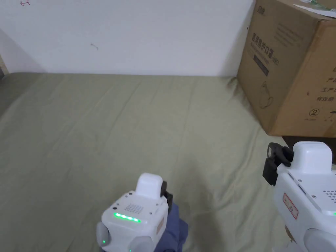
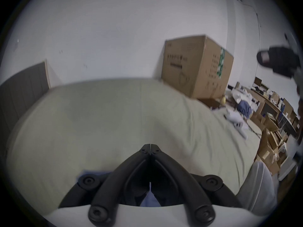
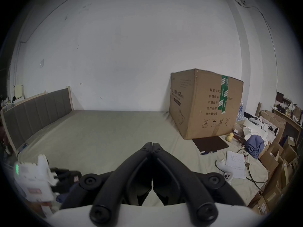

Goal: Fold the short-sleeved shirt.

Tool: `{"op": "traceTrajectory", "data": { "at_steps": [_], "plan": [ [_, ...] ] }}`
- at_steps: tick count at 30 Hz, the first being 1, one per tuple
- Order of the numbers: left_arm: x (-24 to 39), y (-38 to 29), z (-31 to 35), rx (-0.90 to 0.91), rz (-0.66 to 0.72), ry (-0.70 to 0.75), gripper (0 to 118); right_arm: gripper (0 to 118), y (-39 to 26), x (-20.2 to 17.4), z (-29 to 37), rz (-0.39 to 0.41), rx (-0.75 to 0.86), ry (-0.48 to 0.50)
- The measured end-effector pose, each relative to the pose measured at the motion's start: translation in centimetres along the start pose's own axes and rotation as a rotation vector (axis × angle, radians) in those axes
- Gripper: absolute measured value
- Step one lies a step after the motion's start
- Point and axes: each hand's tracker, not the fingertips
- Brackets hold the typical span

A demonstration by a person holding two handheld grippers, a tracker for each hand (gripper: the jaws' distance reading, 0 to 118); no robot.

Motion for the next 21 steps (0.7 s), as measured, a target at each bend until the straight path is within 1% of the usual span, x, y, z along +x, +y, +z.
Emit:
{"op": "traceTrajectory", "data": {
  "at_steps": [5,10,13,14,16,20,21],
  "plan": [
    [-2.2,6.1,4.1,0.174,-0.072,0.061,0,0,1.5,-1.7,1.1,-0.003,0.068,0.020],
    [-5.4,9.9,7.6,0.304,-0.089,0.158,0,0,2.7,-3.3,1.7,0.006,0.130,0.035],
    [-7.4,11.1,9.4,0.347,-0.123,0.241,0,0,3.3,-4.0,1.8,0.011,0.156,0.038],
    [-8.1,11.2,9.8,0.344,-0.107,0.239,0,0,3.4,-4.2,1.9,0.009,0.162,0.042],
    [-9.5,11.4,10.8,0.361,-0.113,0.299,0,0,3.7,-4.6,1.9,0.016,0.178,0.041],
    [-11.9,11.0,12.0,0.361,-0.122,0.353,0,0,3.9,-5.2,1.9,0.031,0.195,0.042],
    [-12.5,10.8,12.3,0.362,-0.098,0.353,0,0,3.9,-5.4,1.9,0.034,0.198,0.043]
  ]
}}
